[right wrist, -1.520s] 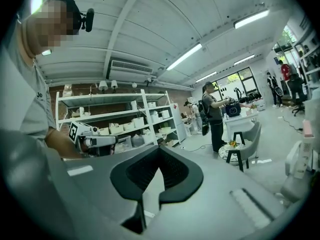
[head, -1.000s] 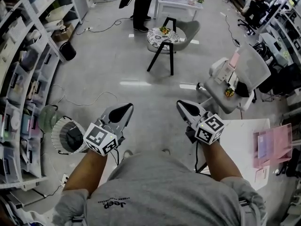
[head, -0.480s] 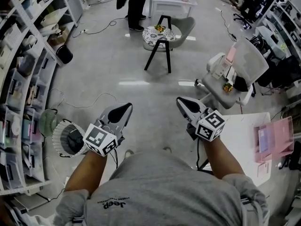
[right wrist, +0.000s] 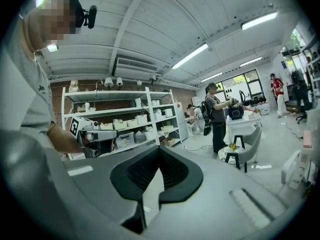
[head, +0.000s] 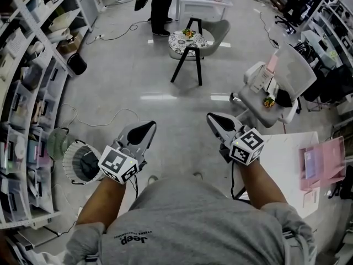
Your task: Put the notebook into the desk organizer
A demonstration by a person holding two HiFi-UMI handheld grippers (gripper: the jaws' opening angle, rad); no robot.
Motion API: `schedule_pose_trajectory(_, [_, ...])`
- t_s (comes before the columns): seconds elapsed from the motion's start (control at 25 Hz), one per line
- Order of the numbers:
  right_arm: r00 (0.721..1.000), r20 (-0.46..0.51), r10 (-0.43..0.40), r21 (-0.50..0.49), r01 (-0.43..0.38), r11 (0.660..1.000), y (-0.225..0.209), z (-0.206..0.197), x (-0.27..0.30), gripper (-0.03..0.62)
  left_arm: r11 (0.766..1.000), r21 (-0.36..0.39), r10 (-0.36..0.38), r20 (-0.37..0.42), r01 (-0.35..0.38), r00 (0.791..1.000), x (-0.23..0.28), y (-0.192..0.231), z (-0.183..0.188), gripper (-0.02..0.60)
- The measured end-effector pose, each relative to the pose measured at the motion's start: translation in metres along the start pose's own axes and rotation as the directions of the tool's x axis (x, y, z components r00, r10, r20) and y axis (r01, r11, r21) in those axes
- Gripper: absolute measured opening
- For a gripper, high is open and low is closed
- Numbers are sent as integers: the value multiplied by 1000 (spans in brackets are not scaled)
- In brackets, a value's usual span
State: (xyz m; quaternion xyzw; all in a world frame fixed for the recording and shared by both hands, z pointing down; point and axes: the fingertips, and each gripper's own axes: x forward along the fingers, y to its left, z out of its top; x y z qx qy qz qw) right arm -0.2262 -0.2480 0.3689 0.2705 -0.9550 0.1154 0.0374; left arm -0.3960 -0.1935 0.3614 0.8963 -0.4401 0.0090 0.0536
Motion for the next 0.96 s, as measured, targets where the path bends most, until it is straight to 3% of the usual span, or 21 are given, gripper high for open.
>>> schedule_pose_trajectory(0.96, [1000,-17,16,-25,-17,1000,6,-1,-2,2,1000,-5,6,7,-6,1000,-3,-4,0,58])
